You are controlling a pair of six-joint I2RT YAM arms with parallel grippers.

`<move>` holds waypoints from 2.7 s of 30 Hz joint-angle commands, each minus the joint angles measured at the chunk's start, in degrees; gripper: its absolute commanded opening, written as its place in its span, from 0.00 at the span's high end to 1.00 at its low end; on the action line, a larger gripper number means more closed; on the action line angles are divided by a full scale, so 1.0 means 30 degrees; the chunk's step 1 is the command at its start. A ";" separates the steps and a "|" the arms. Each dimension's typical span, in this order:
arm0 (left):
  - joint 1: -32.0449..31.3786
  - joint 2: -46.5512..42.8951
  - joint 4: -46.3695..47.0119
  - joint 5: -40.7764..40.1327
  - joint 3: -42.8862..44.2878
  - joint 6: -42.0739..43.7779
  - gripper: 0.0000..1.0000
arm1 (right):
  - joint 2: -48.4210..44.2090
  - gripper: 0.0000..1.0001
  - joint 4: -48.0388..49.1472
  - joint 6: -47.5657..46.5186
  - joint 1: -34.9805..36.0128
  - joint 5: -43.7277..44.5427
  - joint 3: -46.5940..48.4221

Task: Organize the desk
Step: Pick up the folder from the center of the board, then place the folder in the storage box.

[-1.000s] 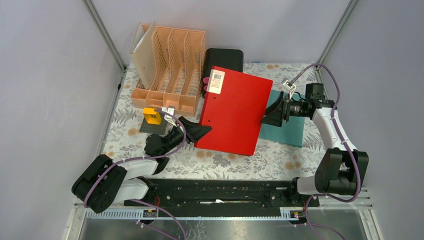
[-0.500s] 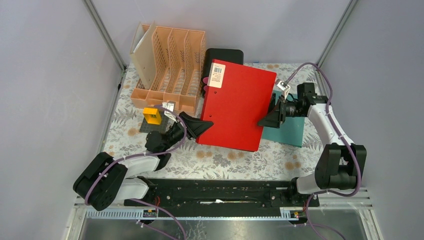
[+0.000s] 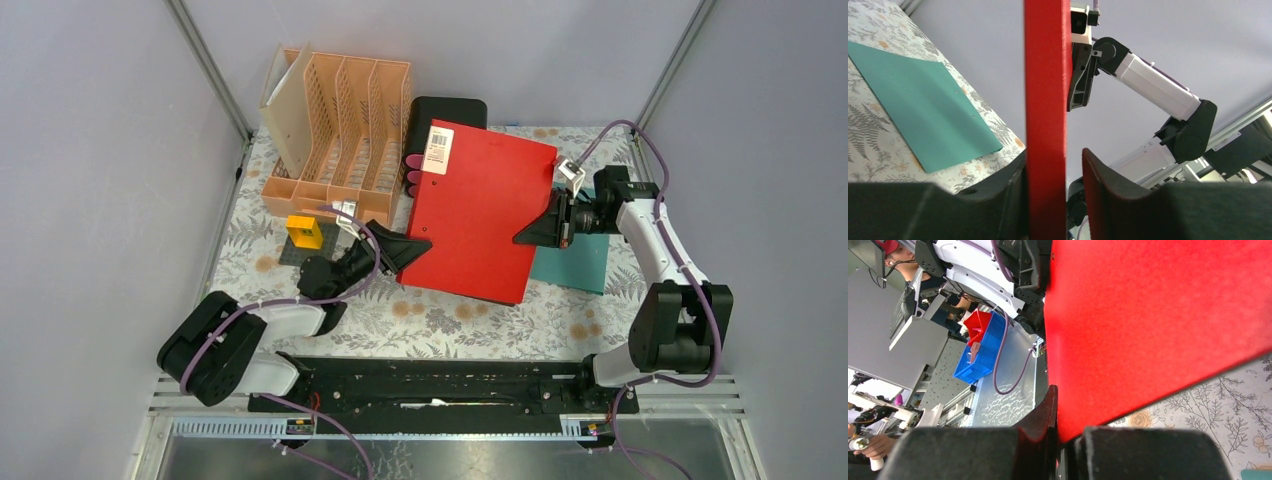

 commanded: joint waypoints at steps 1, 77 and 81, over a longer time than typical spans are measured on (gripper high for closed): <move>0.0353 -0.0242 0.3387 0.0538 0.0903 -0.0039 0.42 | -0.0321 1.00 -0.0707 -0.0960 0.0326 -0.0056 0.0684; 0.5496 -0.8358 -2.6125 -0.2319 1.1841 1.4071 1.00 | -0.6003 0.00 0.9040 0.8965 0.1038 1.0352 -0.0911; 0.5526 -0.8133 -2.6426 -0.3776 1.2850 1.4963 1.00 | -0.6956 0.00 0.9778 0.9577 0.0990 1.0108 -0.1805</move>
